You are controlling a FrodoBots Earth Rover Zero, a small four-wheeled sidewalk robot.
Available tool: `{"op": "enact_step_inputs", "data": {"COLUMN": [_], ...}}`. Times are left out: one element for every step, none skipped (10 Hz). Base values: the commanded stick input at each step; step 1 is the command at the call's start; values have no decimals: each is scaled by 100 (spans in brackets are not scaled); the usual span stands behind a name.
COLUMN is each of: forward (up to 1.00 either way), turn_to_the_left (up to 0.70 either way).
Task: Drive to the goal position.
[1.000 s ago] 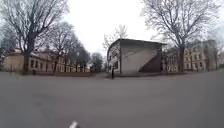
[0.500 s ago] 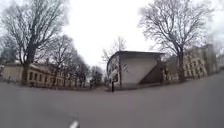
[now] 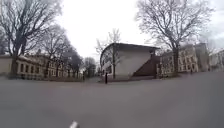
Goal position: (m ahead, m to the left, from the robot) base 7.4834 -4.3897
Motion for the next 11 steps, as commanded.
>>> {"op": "enact_step_inputs", "data": {"forward": [100,100,100,100,100,100,100,100,100,100,100], "turn_to_the_left": [-7,0,0,0,0,0,0,0,0,0,0]}}
